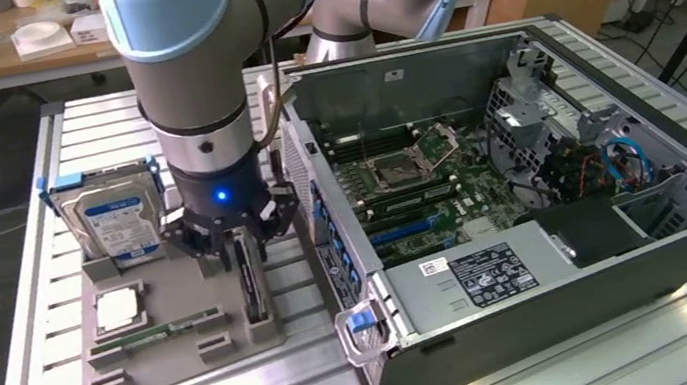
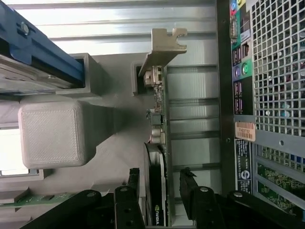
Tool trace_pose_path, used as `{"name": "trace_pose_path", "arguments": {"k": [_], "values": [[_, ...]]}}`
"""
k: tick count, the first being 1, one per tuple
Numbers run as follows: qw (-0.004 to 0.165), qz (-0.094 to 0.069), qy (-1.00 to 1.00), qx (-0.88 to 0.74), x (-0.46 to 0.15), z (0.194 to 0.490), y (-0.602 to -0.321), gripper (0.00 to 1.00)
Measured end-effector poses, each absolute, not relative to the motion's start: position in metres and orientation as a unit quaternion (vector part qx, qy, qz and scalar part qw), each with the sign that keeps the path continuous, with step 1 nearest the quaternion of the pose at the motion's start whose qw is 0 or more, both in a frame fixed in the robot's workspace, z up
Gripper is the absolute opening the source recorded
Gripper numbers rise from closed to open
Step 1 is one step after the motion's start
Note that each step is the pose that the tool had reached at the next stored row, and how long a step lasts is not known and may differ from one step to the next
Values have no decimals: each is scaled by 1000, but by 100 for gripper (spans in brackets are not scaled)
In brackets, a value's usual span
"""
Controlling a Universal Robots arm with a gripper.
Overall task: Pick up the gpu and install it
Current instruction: 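Pick up the gpu and move the gpu toward the slot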
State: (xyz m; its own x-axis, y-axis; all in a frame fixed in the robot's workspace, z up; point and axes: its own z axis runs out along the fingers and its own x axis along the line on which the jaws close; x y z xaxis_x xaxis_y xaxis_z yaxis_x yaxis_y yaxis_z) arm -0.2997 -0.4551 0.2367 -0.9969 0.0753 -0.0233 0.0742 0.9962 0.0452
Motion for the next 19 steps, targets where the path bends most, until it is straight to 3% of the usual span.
{"name": "trace_pose_path", "arguments": {"k": [19], "values": [[12, 22, 999, 37, -300, 233, -463, 47]]}}
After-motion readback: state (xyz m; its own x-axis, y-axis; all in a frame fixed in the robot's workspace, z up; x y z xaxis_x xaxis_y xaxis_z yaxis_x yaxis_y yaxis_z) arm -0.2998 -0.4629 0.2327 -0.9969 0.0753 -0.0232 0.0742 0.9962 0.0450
